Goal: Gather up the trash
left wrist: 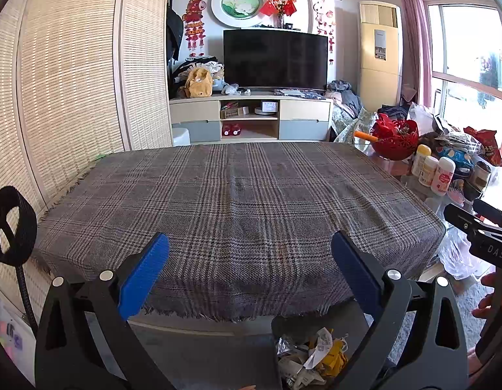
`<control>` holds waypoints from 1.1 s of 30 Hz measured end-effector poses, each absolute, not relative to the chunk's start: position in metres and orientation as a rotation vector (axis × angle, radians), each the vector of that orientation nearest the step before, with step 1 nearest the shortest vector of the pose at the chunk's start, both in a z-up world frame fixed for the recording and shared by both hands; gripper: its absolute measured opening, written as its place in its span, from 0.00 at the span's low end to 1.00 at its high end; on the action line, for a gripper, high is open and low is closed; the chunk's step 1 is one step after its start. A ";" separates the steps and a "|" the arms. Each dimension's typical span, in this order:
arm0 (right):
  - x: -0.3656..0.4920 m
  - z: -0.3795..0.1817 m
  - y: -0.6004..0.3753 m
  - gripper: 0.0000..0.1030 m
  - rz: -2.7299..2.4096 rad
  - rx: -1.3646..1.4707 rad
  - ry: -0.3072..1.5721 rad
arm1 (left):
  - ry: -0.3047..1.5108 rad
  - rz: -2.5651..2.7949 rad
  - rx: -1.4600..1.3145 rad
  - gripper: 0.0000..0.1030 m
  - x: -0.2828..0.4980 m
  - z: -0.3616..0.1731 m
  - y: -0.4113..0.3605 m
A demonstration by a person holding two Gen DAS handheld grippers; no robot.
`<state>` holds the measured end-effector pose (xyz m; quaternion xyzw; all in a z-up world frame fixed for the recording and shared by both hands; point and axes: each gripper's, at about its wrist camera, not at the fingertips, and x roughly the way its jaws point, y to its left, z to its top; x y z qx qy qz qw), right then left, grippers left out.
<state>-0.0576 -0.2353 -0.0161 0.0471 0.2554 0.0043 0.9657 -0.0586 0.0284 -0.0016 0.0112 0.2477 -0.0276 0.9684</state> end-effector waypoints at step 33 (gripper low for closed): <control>-0.058 -0.016 -0.241 0.97 0.009 0.103 0.519 | 0.511 -0.048 0.018 0.92 -0.056 -0.002 0.031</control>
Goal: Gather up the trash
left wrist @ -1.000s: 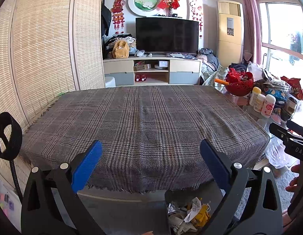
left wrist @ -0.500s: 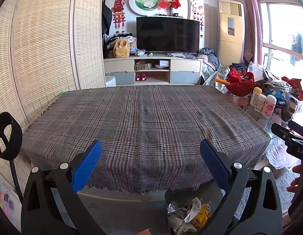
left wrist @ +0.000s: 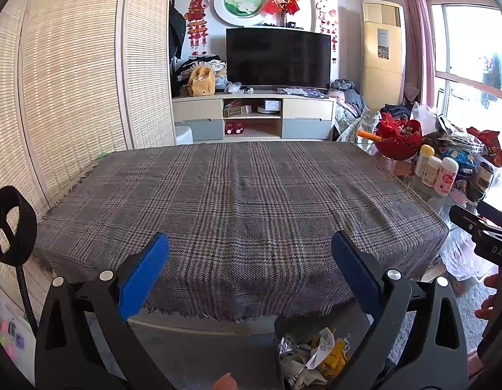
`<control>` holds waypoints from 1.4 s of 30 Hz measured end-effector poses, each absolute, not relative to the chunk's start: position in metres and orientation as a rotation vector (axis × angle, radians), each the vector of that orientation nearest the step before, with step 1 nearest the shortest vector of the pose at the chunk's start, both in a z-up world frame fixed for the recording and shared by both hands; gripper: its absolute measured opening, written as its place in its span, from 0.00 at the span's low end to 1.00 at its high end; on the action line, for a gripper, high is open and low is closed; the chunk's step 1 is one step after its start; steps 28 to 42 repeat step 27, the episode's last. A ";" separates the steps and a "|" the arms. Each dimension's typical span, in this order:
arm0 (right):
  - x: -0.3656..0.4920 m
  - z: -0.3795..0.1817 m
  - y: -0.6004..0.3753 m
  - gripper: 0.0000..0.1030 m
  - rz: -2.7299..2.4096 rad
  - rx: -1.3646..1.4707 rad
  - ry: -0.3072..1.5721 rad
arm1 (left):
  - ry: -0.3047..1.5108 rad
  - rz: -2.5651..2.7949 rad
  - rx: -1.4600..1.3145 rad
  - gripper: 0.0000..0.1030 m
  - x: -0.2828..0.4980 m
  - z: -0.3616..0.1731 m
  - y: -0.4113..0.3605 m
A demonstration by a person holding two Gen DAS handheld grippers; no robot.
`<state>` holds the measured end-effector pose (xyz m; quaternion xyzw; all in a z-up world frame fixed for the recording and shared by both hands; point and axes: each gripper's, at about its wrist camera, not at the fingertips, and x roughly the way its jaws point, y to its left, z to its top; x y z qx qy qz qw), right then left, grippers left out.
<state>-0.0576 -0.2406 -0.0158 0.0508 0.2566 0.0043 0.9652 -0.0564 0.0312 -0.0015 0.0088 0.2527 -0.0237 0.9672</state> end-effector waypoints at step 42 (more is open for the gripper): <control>-0.055 -0.019 -0.240 0.97 0.005 0.098 0.534 | 0.556 -0.023 0.021 0.92 -0.047 -0.005 0.037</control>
